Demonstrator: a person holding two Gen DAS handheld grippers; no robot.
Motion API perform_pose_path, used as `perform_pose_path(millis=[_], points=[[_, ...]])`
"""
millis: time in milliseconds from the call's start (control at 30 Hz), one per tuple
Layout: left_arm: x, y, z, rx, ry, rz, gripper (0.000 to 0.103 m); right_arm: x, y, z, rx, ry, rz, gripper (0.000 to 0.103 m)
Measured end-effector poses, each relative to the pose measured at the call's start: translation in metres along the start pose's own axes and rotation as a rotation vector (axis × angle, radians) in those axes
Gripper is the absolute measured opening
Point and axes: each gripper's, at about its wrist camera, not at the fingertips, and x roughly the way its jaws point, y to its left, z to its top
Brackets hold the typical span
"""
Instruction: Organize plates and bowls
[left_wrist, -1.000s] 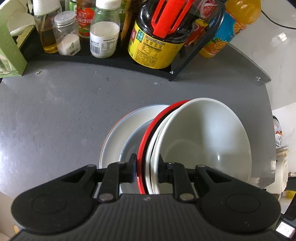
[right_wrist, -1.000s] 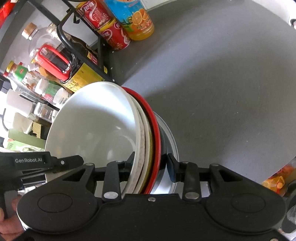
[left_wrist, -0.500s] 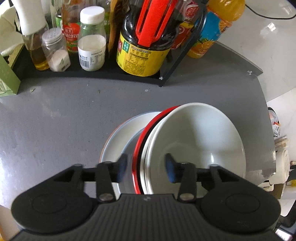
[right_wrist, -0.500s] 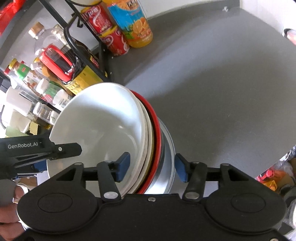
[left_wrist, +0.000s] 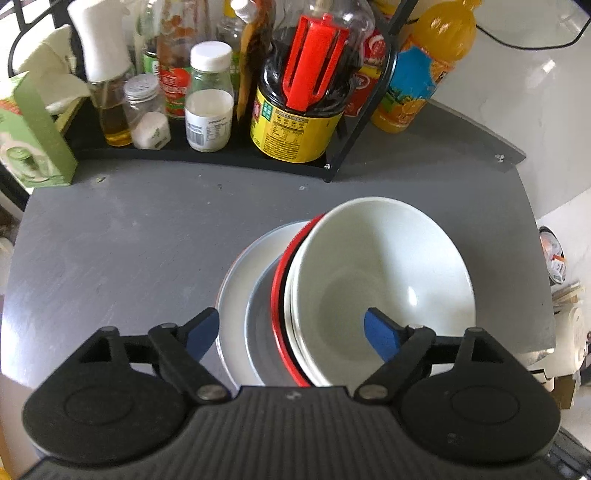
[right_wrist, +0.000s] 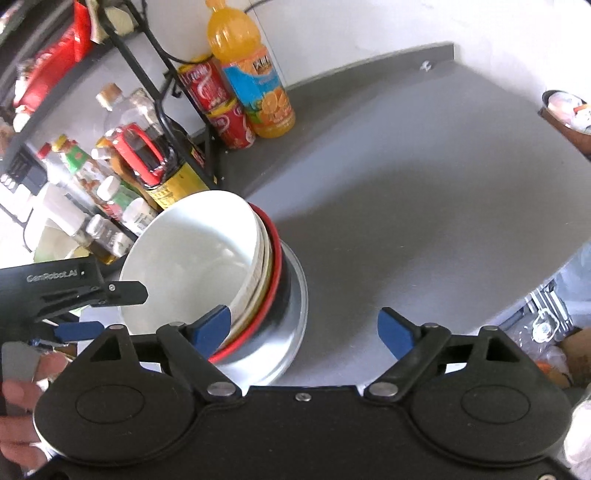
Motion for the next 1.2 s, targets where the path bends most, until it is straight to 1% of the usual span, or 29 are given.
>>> perform_pose_path(millis=[167,233,333,433,533,667,733,767,867,967,1033,1200], points=[[-0.022,-0.009,-0.018,0.021,-0.035,0.031,0.088,-0.033,-0.016,-0.018,0.012,-0.039,0.008,0.086],[-0.034,-0.012,-0.028,0.029,-0.044,0.021,0.089,-0.042,-0.021,-0.025,0.013,-0.049,0.016,0.087],[-0.051,-0.019,-0.044,0.062,-0.077,0.030,0.093,-0.056,-0.027,-0.037,0.013,-0.058,0.015,0.087],[-0.066,-0.021,-0.060,0.053,-0.095,0.007,0.094,-0.071,-0.032,-0.049,0.021,-0.085,-0.002,0.089],[-0.079,-0.025,-0.076,0.075,-0.110,0.023,0.094,-0.085,-0.039,-0.060,0.028,-0.102,0.000,0.089],[-0.094,-0.027,-0.096,0.091,-0.122,0.009,0.094,-0.103,-0.048,-0.073,0.036,-0.132,-0.012,0.096],[-0.102,-0.027,-0.106,0.100,-0.128,0.013,0.095,-0.112,-0.052,-0.078,0.040,-0.147,-0.021,0.097],[-0.105,-0.028,-0.110,0.107,-0.133,0.016,0.095,-0.117,-0.054,-0.080,0.042,-0.157,-0.023,0.100],[-0.114,-0.030,-0.124,0.123,-0.142,0.018,0.095,-0.129,-0.059,-0.087,0.038,-0.180,-0.039,0.100],[-0.122,-0.030,-0.135,0.135,-0.150,0.004,0.095,-0.139,-0.062,-0.094,0.031,-0.194,-0.052,0.101],[-0.128,-0.030,-0.142,0.139,-0.159,-0.006,0.101,-0.146,-0.065,-0.099,0.024,-0.206,-0.051,0.101],[-0.142,-0.035,-0.158,0.173,-0.194,-0.009,0.102,-0.162,-0.072,-0.113,0.021,-0.237,-0.051,0.103]])
